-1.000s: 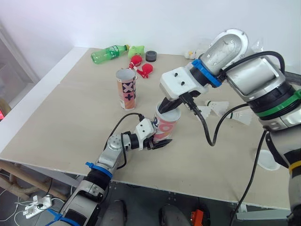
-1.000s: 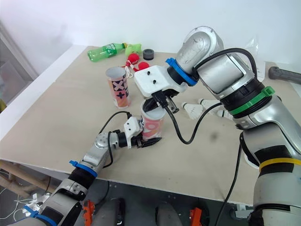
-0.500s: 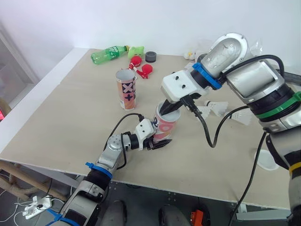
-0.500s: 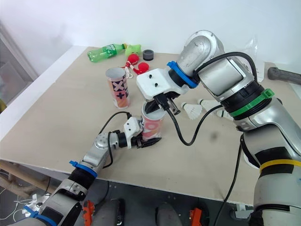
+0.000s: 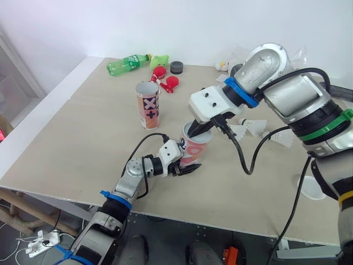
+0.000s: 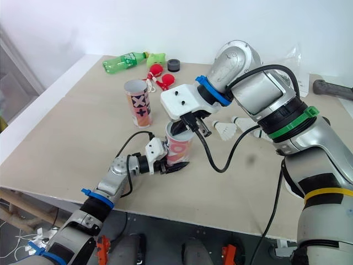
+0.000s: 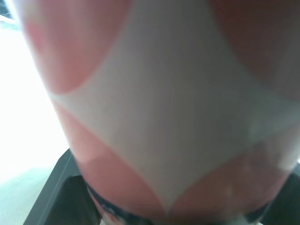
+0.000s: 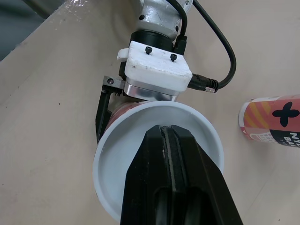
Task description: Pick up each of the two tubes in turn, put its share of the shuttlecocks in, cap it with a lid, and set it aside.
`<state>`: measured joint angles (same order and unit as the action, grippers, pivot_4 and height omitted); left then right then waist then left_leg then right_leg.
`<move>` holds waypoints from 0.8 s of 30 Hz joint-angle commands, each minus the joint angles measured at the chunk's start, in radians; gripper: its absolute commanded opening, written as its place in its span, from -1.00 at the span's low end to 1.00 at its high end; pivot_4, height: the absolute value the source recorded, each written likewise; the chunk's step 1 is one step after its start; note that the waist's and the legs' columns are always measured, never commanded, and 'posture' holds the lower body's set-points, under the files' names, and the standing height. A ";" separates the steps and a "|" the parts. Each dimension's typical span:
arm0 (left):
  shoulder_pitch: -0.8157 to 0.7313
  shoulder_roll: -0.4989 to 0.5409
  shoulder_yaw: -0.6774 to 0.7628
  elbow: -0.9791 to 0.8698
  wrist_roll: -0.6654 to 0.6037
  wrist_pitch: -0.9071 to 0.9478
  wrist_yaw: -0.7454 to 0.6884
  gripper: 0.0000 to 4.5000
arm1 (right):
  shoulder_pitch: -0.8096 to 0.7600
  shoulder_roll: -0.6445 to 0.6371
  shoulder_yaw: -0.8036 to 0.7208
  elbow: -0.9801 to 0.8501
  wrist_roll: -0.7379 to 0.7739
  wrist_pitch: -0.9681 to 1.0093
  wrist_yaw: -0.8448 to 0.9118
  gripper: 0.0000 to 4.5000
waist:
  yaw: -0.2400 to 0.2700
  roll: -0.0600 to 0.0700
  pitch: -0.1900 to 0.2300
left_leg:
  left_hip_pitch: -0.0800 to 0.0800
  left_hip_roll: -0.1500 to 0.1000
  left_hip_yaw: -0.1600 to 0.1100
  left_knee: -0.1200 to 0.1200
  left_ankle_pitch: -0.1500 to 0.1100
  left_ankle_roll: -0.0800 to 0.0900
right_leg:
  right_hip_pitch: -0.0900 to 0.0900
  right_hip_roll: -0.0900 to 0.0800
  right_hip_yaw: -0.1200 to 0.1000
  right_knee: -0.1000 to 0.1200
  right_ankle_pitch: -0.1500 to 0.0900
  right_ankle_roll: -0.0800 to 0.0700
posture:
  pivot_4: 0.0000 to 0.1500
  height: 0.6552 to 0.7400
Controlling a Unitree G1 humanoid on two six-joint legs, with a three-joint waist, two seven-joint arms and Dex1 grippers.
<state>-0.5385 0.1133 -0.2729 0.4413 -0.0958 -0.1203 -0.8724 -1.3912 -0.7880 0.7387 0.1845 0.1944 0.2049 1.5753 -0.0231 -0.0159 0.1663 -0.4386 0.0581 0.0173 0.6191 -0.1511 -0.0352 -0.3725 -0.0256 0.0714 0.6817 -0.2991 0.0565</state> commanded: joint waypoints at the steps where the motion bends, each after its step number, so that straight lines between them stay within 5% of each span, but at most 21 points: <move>1: 0.013 -0.005 -0.022 -0.008 0.014 0.013 -0.007 0.34 | 0.009 0.007 0.020 0.030 0.002 0.027 0.039 -0.98 | 0.000 0.000 0.000 | 0.000 0.000 0.000 0.000 0.000 0.000 | 0.000 0.000 0.000 0.000 0.000 0.000 | 1.00 1.00; 24: 0.015 -0.008 -0.021 -0.005 0.016 0.015 -0.014 0.34 | 0.047 -0.029 0.036 0.131 -0.143 -0.077 0.039 -0.98 | 0.001 0.000 0.000 | 0.000 0.000 0.000 0.000 0.000 0.000 | 0.000 0.000 0.000 0.000 0.000 0.000 | 1.00 1.00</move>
<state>-0.5387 0.1059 -0.2676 0.4409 -0.0932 -0.1083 -0.8702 -1.3887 -0.7947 0.7122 0.2922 0.1110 0.1219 1.5761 -0.0222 -0.0159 0.1661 -0.4385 0.0581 0.0175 0.6191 -0.1511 -0.0352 -0.3723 -0.0256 0.0714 0.6817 -0.2990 0.0562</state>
